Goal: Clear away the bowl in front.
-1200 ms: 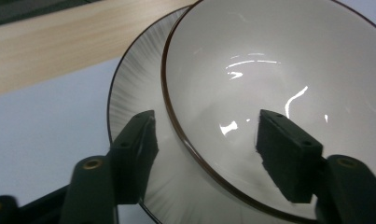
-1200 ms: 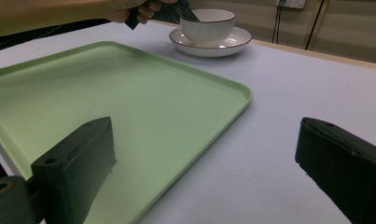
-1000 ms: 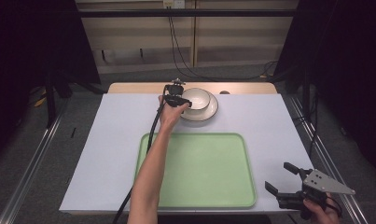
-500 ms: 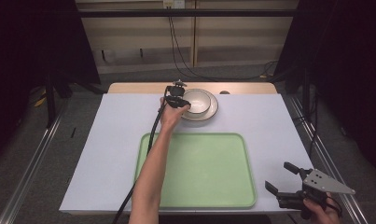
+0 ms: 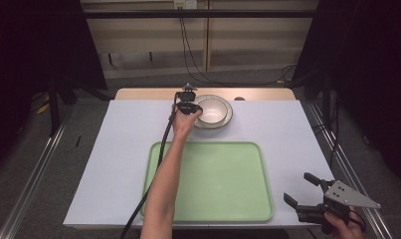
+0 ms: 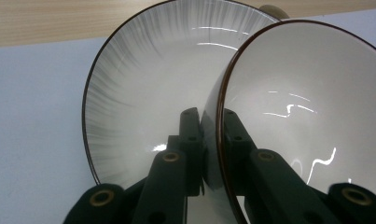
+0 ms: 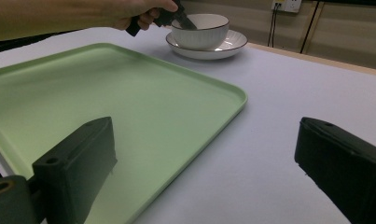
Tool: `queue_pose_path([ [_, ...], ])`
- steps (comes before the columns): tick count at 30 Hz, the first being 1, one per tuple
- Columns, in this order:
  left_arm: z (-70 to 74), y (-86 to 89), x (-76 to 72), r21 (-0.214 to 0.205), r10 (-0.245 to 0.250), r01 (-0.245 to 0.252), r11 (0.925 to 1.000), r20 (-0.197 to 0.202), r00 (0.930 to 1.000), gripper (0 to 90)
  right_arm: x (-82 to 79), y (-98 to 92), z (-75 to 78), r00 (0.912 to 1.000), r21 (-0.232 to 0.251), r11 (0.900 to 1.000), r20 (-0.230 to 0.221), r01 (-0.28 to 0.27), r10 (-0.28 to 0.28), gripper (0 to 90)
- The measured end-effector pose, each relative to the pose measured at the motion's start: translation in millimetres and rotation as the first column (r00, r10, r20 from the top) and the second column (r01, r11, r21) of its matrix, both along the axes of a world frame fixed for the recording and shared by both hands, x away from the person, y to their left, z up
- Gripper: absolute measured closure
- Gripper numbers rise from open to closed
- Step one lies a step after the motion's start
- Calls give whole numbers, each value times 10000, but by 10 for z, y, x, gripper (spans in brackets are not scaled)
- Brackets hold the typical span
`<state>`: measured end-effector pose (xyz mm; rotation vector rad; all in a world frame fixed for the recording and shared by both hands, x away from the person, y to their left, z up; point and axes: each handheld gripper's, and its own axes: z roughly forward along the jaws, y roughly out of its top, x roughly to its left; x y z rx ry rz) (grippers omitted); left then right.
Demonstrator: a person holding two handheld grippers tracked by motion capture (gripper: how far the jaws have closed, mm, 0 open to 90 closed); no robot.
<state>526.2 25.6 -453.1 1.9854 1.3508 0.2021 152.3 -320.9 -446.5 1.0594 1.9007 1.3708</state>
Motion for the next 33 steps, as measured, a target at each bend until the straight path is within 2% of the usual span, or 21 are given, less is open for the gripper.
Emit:
queue_pose_path([
  [3, 13, -1, -22, 87, -126, 125, 9999, 173, 9998, 825, -3, -6, 4, 10000, 65, 10000, 41, 27, -27, 49],
  [6, 23, 0, -31, 29, -42, 42, 10000, 62, 10000, 826, -9, -13, 16, 9999, 205, 9998, 149, -44, 41, 48],
  [9, 32, 5, -27, -109, -55, 56, 9999, 120, 9999, 825, -16, -14, 22, 9995, 279, 9996, 296, -78, 70, 40],
  [10, 49, 0, -45, 22, -203, 203, 9998, 479, 9986, 825, -20, -12, 20, 9995, 305, 9995, 310, -103, 94, 40],
  [11, 50, -8, -45, -46, -86, 88, 10000, 346, 9994, 826, -20, -9, 18, 9995, 317, 9995, 319, -89, 79, 40],
  [17, 41, 6, -35, -316, 85, -79, 9995, 186, 9998, 824, -25, -10, 19, 9992, 351, 9993, 370, -160, 147, 40],
  [28, 144, 52, -62, -569, 126, -116, 9983, 174, 9998, 824, -30, -5, 14, 9989, 409, 9992, 467, -50, 31, 28],
  [33, 150, 94, -83, -508, 115, -108, 9987, 152, 9998, 823, -28, -8, 9, 9987, 442, 9990, 506, -11, -11, 22],
])
